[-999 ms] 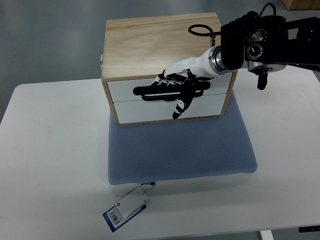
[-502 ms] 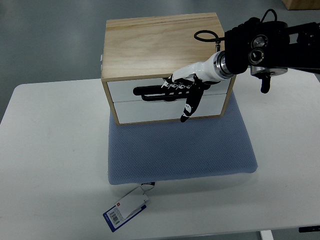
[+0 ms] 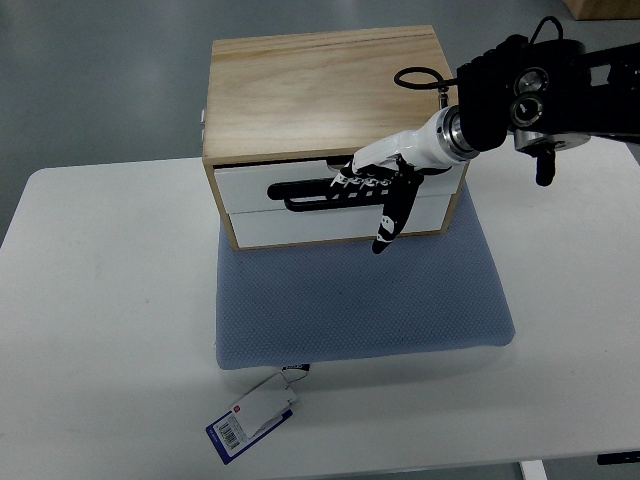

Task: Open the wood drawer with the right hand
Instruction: 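Hook the handle with the right fingers and pull the upper drawer toward the robot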

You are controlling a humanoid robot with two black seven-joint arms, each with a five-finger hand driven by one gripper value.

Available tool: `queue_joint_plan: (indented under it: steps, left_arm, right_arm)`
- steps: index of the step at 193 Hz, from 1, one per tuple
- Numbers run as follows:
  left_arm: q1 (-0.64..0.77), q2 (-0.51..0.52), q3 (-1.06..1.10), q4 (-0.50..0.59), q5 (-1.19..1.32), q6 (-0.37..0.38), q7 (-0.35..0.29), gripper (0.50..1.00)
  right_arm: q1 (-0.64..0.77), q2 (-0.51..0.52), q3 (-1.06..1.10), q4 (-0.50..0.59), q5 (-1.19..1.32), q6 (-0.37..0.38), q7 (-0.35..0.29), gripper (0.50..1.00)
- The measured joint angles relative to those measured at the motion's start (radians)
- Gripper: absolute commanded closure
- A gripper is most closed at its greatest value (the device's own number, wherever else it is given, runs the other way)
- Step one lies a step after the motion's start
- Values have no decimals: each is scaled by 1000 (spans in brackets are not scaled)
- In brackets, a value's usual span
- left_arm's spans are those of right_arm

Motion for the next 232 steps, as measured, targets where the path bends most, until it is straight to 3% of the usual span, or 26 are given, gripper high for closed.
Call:
queue_joint_plan:
  steps: [163,232]
  left_arm:
    - [0,0,0,0,0,0,0,500]
    - [0,0,0,0,0,0,0,500]
  right_arm:
    - [51,-65,-8,119,0,189,6,579]
    - [102,-71,-6,131,0,191,6,581]
